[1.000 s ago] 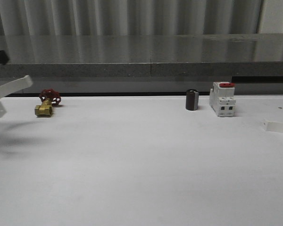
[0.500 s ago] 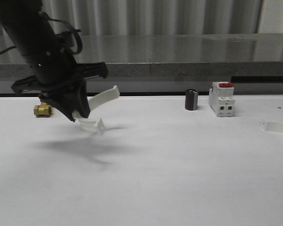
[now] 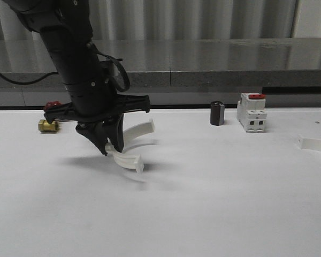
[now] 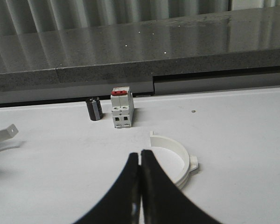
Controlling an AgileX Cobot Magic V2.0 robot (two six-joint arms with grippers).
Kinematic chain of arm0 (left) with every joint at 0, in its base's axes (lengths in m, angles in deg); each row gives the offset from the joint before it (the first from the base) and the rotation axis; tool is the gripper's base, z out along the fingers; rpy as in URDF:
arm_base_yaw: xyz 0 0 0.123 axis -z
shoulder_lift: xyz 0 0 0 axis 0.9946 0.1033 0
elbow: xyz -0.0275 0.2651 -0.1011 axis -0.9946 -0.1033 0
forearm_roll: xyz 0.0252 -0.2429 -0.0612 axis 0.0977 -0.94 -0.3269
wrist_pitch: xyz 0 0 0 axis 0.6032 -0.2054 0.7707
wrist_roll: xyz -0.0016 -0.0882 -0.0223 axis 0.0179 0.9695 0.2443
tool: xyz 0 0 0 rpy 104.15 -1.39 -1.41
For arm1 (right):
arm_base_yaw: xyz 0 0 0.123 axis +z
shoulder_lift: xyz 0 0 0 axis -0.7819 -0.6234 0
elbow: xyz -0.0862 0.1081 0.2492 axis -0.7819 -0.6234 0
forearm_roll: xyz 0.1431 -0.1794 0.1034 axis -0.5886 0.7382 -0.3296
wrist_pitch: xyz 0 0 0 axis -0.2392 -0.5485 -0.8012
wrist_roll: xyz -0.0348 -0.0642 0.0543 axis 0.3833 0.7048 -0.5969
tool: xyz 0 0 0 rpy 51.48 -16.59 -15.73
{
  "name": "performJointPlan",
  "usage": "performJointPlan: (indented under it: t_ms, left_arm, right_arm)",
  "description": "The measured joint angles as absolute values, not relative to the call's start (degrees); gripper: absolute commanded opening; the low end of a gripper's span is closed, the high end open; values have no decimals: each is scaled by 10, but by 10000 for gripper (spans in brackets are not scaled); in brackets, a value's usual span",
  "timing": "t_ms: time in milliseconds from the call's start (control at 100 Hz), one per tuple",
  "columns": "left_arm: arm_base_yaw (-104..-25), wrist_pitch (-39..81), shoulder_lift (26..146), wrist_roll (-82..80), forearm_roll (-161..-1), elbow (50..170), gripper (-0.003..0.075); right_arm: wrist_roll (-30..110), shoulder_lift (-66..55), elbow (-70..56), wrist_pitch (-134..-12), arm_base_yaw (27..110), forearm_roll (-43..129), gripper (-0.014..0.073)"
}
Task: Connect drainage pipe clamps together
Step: 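Carry the white clamp half with the left gripper to table center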
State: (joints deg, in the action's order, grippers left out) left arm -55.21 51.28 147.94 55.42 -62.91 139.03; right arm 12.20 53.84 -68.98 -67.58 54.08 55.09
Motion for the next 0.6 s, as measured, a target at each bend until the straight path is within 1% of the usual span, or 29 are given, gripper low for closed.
performJointPlan:
  t_ms: [180, 230, 300, 350, 420, 470, 490, 540, 600]
  left_arm:
    - [-551, 517, 1493, 560, -629, 1394, 22]
    - [-551, 517, 1493, 560, -629, 1394, 38]
    - [-550, 517, 1494, 560, -629, 1394, 85]
    - [-550, 517, 1494, 560, -629, 1394, 132]
    - [-550, 518, 1494, 560, -629, 1394, 225]
    - [-550, 519, 1494, 560, -629, 1394, 314]
    - [-550, 519, 1494, 561, -629, 1394, 337]
    - [-550, 519, 1494, 561, -629, 1394, 435]
    - [-549, 519, 1494, 561, -629, 1395, 526]
  right_arm:
    - [122, 538, -690, -676, 541, 551, -118]
    - [122, 538, -690, -676, 541, 551, -118]
    - [122, 538, -690, -676, 541, 551, -118]
    - [122, 538, -690, -676, 541, 551, -118]
    - [122, 538, -690, -676, 541, 551, -118]
    - [122, 538, -690, -676, 541, 551, -118]
    - [122, 538, -690, -676, 541, 551, -118]
    - [122, 538, -690, -676, 541, 551, -118]
    - [122, 538, -690, -676, 541, 551, -118]
